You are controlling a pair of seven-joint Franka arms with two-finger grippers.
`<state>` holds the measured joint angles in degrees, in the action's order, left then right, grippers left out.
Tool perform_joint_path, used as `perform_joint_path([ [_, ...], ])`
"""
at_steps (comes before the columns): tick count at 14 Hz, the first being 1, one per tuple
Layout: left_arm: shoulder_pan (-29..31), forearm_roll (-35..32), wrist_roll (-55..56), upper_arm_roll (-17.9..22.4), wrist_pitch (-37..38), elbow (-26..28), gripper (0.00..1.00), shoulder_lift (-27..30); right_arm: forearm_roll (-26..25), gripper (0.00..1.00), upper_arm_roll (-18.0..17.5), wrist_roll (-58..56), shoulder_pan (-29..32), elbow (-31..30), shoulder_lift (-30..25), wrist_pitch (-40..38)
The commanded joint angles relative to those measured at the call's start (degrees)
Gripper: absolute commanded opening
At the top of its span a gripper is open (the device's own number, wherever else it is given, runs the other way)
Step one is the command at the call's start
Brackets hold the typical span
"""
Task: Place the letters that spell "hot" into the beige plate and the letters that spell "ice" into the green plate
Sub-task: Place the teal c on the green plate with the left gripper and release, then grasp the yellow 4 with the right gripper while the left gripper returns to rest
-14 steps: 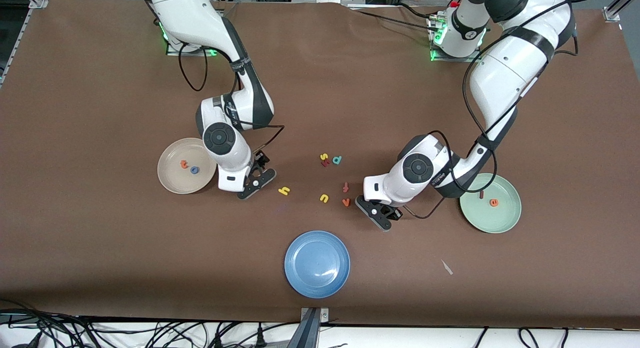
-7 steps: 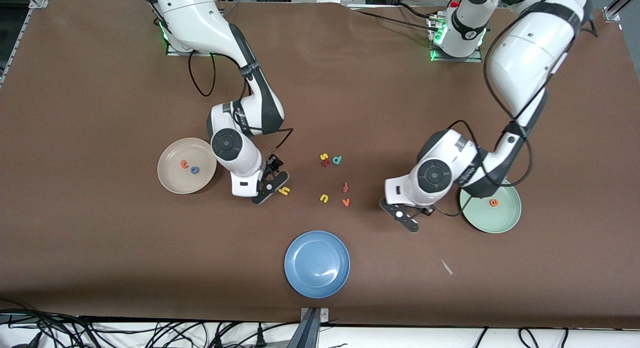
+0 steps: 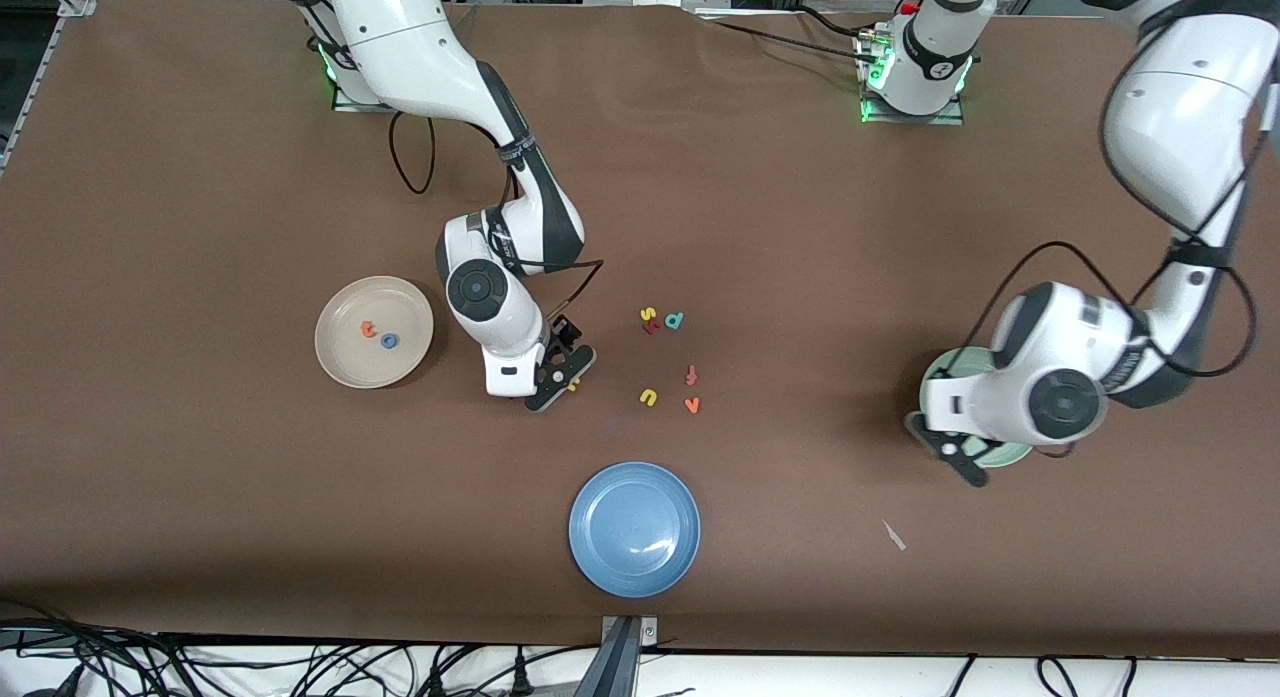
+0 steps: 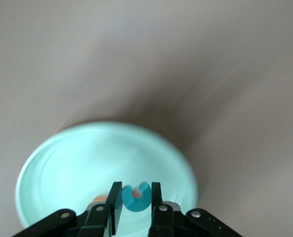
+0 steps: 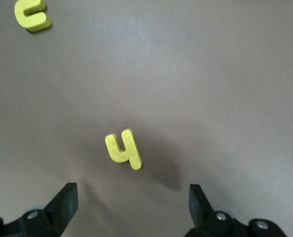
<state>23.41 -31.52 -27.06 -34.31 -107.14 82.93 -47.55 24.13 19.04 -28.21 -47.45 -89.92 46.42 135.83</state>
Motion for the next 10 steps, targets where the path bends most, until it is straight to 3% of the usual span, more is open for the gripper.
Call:
perform_joint_path([
  [1,2.33,-1.17,-2.21,-0.68,-3.67,3.02,0.10,-0.61,1.01,1.00,-0.24,-1.68,0.42,4.39,2.88,-0.04],
  [4,2.25,-1.26,-2.21,-0.76,-4.21,3.47,0.14,-0.35,0.92,0.98,-0.32,-1.85,0.34,4.58,3.94,1.01],
  [5,1.90,-1.26,-2.21,-0.76,-4.21,3.47,0.22,-0.35,0.92,0.95,-0.32,-2.37,0.25,4.58,4.11,1.89],
  [6,1.81,-1.26,-2.21,-0.76,-4.21,3.38,0.46,-0.35,1.01,0.92,-0.32,-2.73,0.25,4.66,4.20,2.42],
  [7,1.72,-1.26,-2.21,-0.76,-4.30,3.38,0.79,-0.35,1.01,0.89,-0.32,-2.82,0.25,4.66,4.29,2.43],
  [8,1.55,-1.26,-2.29,-0.85,-4.30,3.38,1.00,-0.35,1.01,0.88,-0.41,-2.82,0.25,5.62,4.55,2.43],
  [10,1.29,-1.26,-2.38,-1.38,-4.04,3.38,1.00,-0.18,1.01,0.82,-0.94,-2.73,0.25,6.95,5.26,2.34],
])
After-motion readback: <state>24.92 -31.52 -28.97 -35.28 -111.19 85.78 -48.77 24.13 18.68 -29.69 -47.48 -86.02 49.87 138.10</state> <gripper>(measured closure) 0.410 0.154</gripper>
